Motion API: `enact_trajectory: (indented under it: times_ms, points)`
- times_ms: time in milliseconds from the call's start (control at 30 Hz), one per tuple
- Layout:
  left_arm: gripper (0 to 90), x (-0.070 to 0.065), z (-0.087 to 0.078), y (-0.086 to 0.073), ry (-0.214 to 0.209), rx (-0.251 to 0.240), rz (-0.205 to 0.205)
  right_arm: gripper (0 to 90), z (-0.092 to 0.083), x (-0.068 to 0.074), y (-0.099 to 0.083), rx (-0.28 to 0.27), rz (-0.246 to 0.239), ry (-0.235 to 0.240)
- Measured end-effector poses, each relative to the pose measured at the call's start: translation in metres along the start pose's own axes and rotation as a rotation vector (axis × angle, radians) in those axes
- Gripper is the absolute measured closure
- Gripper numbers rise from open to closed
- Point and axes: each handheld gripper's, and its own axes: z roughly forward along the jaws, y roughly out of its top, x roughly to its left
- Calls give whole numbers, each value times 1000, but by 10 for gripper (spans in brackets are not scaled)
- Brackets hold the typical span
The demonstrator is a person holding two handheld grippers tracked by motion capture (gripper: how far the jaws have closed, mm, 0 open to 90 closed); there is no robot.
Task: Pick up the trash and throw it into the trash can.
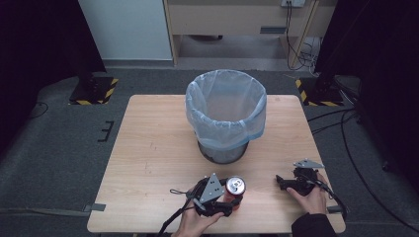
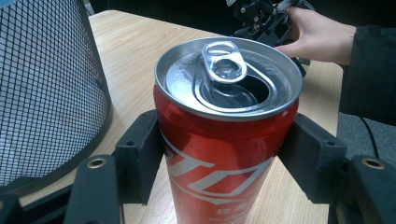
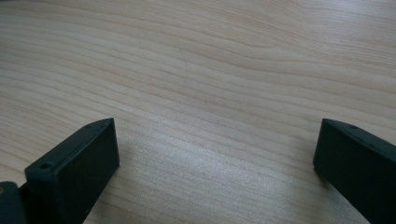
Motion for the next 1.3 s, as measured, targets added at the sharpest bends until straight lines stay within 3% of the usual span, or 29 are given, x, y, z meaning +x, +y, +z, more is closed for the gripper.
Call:
enact_trajectory:
  times_ms: [300,933,1300]
  points:
    - [335,4,-13,7,17,-66,-14,4,0,0,0,0,0,0]
    - [335,22,-66,38,86,-269,-38,4,0,0,0,-3,1,0]
    - [335,32,-84,54,114,-342,-38,4,0,0,0,-1,5,-1]
